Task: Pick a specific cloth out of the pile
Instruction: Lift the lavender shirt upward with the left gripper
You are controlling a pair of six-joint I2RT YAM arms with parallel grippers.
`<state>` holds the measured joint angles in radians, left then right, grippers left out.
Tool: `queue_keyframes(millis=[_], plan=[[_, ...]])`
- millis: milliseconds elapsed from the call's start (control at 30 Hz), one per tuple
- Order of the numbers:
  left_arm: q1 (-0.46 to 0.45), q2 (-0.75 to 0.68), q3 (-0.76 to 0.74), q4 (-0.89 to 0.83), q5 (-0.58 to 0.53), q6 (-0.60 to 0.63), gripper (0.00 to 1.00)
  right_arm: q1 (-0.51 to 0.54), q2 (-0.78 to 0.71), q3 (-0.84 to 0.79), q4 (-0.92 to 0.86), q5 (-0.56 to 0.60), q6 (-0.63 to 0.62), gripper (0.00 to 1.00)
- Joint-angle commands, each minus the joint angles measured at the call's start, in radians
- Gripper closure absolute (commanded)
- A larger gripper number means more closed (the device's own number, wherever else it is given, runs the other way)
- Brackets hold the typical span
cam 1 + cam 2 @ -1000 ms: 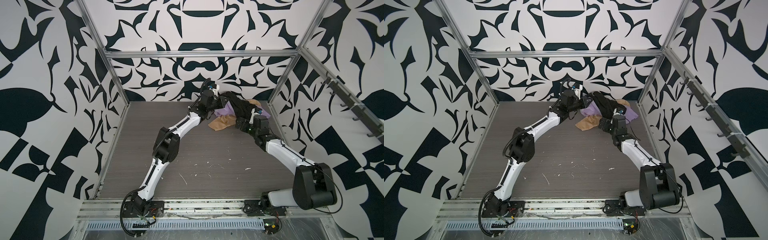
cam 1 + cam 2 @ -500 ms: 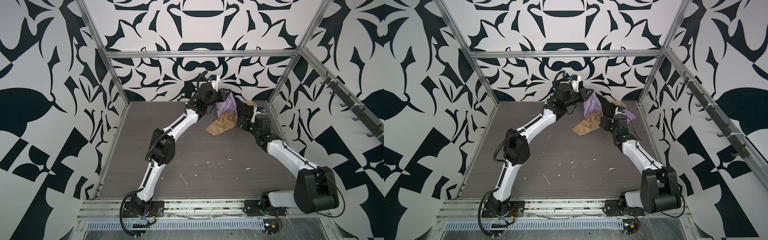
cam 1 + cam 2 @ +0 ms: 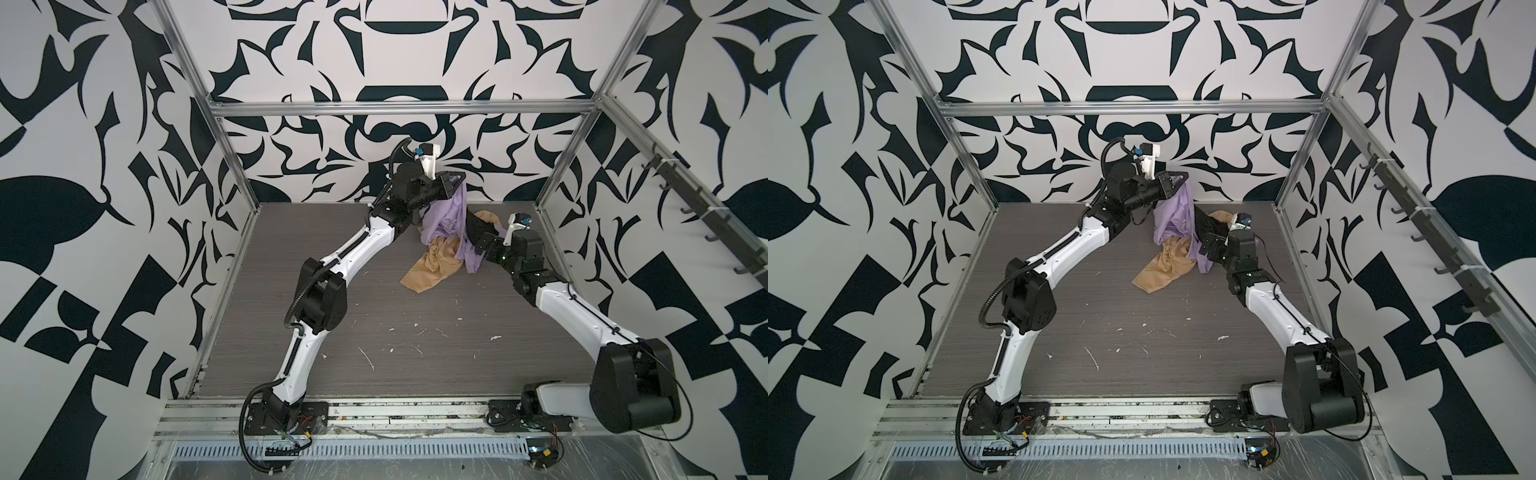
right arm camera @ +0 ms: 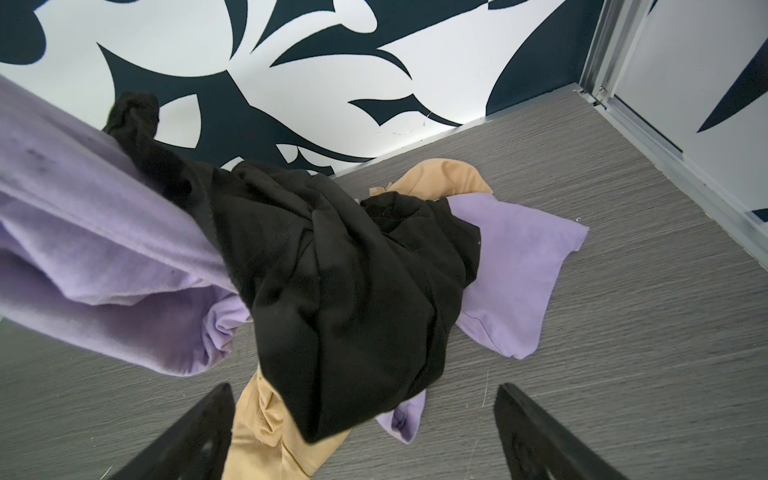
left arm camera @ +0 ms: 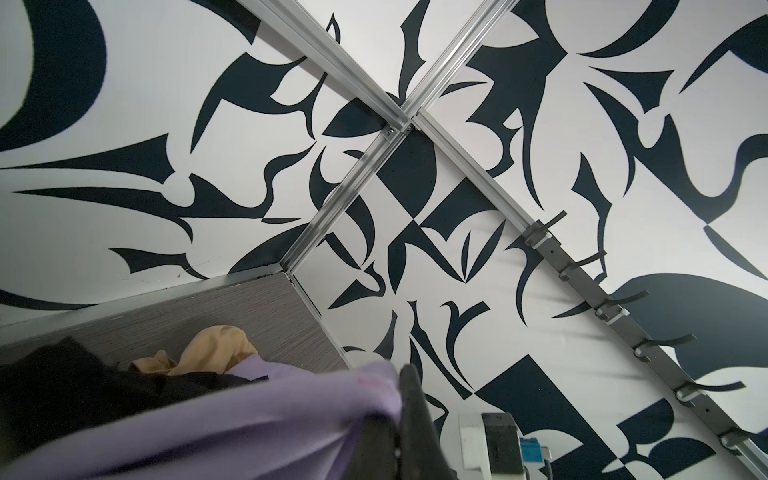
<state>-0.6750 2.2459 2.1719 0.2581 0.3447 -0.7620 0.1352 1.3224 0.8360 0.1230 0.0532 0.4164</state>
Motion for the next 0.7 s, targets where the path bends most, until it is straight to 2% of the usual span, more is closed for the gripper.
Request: queue_keyframes(millis=[0,167,300,367,500,667], plan=[[-0.009,-0.088,0.010,0.099,0.030,0.001,1.00,0.001,-0.035,0.000,0.031,0.013,-0.007,0.01],[-0.009,-0.069,0.042,0.110,0.062,0.001,1.00,0.001,-0.040,0.000,0.035,0.012,-0.006,0.01],[-0.006,-0.033,0.111,0.125,0.190,0.022,1.00,0.001,-0.043,0.003,0.037,0.012,-0.011,0.01],[0.003,-0.031,0.109,0.135,0.220,0.019,1.00,0.001,-0.048,0.005,0.038,0.011,-0.017,0.01],[0.021,-0.045,0.070,0.172,0.232,0.003,1.00,0.001,-0.065,-0.004,0.056,-0.001,-0.035,0.01],[0.022,-0.026,0.102,0.208,0.279,-0.005,1.00,0.001,-0.078,-0.010,0.061,0.009,-0.039,0.00]])
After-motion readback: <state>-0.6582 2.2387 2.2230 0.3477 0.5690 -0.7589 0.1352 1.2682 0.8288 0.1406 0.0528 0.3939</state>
